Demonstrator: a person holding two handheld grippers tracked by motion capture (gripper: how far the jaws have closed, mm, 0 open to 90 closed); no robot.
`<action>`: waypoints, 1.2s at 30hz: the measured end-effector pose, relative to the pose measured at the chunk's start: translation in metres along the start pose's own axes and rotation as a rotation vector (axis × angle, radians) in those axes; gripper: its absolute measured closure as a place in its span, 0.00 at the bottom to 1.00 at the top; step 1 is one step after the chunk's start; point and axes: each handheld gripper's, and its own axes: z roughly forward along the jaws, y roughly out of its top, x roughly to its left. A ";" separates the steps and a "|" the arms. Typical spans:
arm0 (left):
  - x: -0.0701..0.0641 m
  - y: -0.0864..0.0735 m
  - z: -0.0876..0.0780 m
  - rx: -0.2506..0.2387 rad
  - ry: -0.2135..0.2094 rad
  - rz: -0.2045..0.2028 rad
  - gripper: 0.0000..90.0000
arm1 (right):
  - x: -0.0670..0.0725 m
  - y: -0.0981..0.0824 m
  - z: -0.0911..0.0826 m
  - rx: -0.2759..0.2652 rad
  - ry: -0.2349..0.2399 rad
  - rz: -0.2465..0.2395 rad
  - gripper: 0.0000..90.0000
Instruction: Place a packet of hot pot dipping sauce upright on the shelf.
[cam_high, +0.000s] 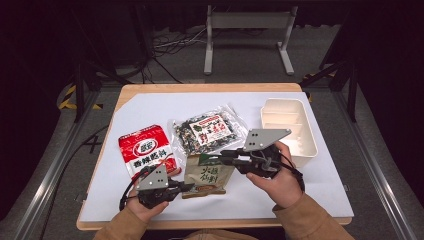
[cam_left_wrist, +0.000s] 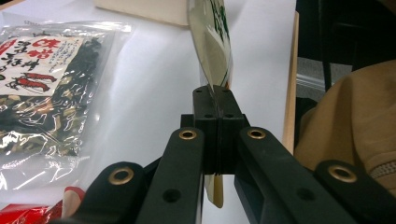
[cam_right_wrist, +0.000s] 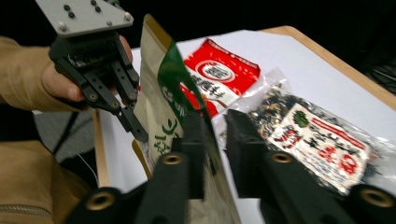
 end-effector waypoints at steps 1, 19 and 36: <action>0.000 0.001 -0.001 0.001 0.004 0.009 1.00 | -0.002 -0.003 0.001 -0.013 0.003 0.007 0.71; 0.000 0.001 -0.007 -0.046 -0.008 -0.017 1.00 | -0.013 -0.053 0.047 -0.032 0.223 0.155 0.67; 0.002 -0.001 -0.003 -0.058 0.012 -0.032 0.98 | -0.008 -0.039 0.042 0.017 0.246 0.051 0.99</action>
